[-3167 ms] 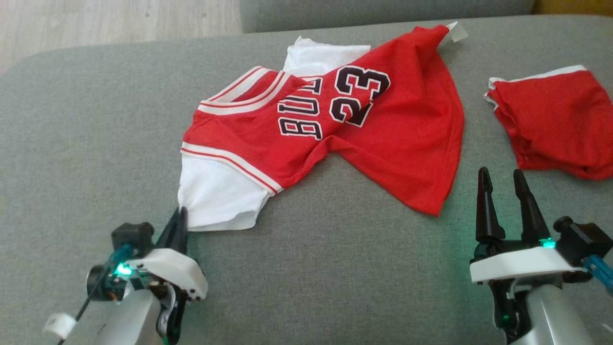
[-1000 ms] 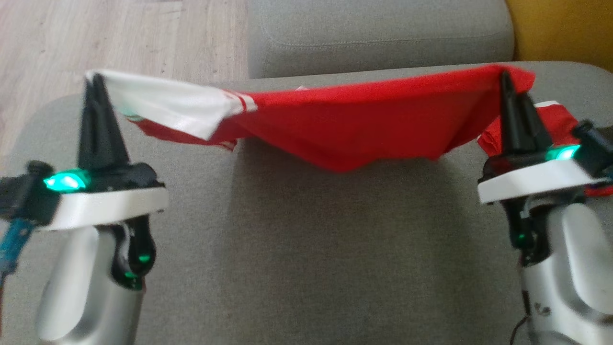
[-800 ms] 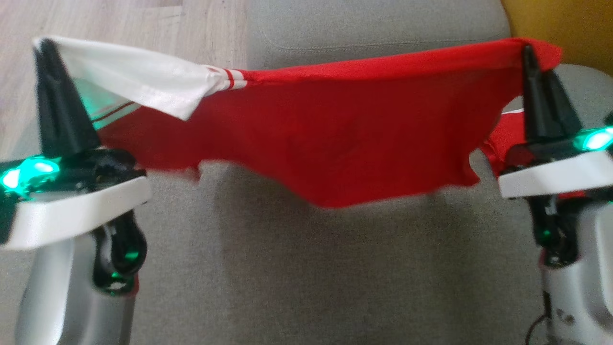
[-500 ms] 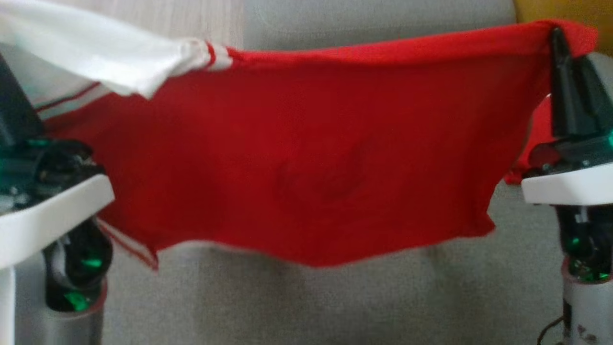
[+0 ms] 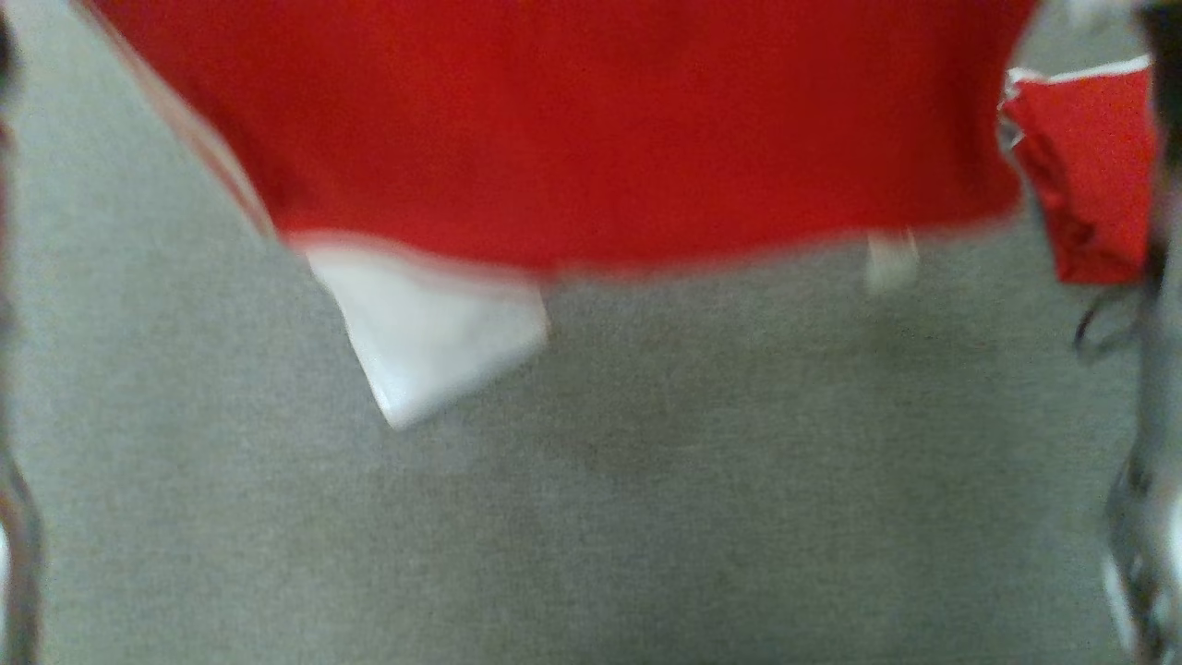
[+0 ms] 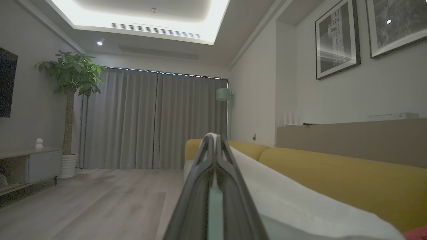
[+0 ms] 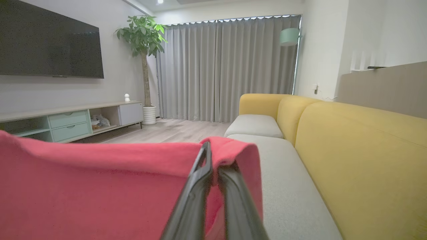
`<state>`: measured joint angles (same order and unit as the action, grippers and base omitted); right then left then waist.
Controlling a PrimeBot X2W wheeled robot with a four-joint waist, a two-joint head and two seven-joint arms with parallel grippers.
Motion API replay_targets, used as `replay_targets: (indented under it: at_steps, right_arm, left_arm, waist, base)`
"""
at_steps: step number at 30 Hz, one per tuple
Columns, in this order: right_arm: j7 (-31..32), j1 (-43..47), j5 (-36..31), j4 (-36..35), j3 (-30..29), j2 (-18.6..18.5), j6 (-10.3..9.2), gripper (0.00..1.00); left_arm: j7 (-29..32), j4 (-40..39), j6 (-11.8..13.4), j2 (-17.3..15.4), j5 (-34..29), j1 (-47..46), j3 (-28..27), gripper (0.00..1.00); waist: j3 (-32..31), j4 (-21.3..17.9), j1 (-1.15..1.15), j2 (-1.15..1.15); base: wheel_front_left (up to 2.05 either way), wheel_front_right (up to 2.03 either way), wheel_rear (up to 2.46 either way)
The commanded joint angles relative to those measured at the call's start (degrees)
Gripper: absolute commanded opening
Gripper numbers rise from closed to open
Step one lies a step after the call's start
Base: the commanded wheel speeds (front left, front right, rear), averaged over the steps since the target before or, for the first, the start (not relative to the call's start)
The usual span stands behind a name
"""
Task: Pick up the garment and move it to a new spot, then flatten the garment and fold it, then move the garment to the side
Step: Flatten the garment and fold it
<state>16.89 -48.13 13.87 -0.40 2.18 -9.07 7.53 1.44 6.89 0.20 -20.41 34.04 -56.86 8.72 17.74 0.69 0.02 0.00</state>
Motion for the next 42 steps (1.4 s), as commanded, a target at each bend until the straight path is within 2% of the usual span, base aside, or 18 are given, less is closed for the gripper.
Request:
replay_targets:
  at_steps: [1,2,7,11,15,21,25,31,35,38,42]
  right_arm:
    - [-0.8,-9.4,1.5,4.8,3.1,-1.3,-0.04,0.0]
    - [-0.8,-9.4,1.5,4.8,3.1,-1.3,-0.04,0.0]
    - [-9.7,-26.8,-0.1,21.2,2.3,-1.2,-0.04,0.0]
    - [-17.1,-33.3,-2.5,31.2,2.9,-1.0,-0.04,0.0]
    - [-22.2,-31.7,-3.7,40.7,4.6,-2.3,-0.04,0.0]
    - [-21.4,-22.3,0.6,48.6,9.9,-4.4,-0.04,0.0]
    - [-17.6,-14.9,5.1,50.3,16.5,-6.4,-0.04,0.0]
    - [-12.7,-4.2,11.9,48.1,28.2,-12.2,-0.04,0.0]
    - [-8.5,1.2,20.4,46.3,30.6,-14.6,-0.04,0.0]
    - [-5.8,3.9,23.8,43.4,33.3,-17.0,-0.04,0.0]
    - [-3.9,7.7,26.9,40.1,36.6,-20.4,-0.04,0.0]
  left_arm:
    - [-1.9,5.4,-2.1,-4.7,-3.6,-10.0,-0.5,0.0]
    - [-1.9,5.4,-2.1,-4.7,-3.6,-10.0,-0.5,0.0]
    - [-8.6,22.0,-3.7,-3.9,-6.5,-26.5,0.5,0.0]
    - [-13.6,30.5,-5.2,-2.6,-7.2,-33.0,1.4,0.0]
    - [-15.8,36.2,-6.9,-0.4,-7.2,-30.6,3.9,0.0]
    - [-16.4,38.1,-7.6,0.9,-5.6,-18.0,7.7,0.0]
    - [-16.4,36.4,-7.7,0.5,-3.3,-6.9,12.6,0.0]
    - [-14.6,32.0,-7.7,-2.0,1.3,7.6,19.6,0.0]
    - [-12.9,27.8,-7.7,-3.7,4.1,15.9,21.7,0.0]
    - [-11.9,23.7,-7.5,-5.3,5.1,21.0,22.2,0.0]
    - [-9.3,17.5,-5.9,-7.6,5.5,26.7,23.1,0.0]
  waist:
    - [7.0,0.5,-0.02,0.0]
    - [7.0,0.5,-0.02,0.0]
    - [9.8,1.2,-0.02,0.0]
    - [9.6,1.9,-0.02,0.0]
    - [8.1,2.9,-0.02,0.0]
    - [5.3,3.8,-0.02,0.0]
    - [2.6,4.2,-0.02,0.0]
    - [-2.6,4.8,-0.02,0.0]
    - [-5.9,5.0,-0.02,0.0]
    - [-7.8,5.1,-0.02,0.0]
    - [-11.1,5.3,-0.02,0.0]
  base:
    - [0.0,0.0,0.0]
    - [0.0,0.0,0.0]
    - [0.0,0.0,0.0]
    - [0.0,0.0,0.0]
    - [0.0,0.0,0.0]
    - [0.0,0.0,0.0]
    - [0.0,0.0,0.0]
    - [0.0,0.0,0.0]
    - [0.0,0.0,0.0]
    - [0.0,0.0,0.0]
    - [0.0,0.0,0.0]
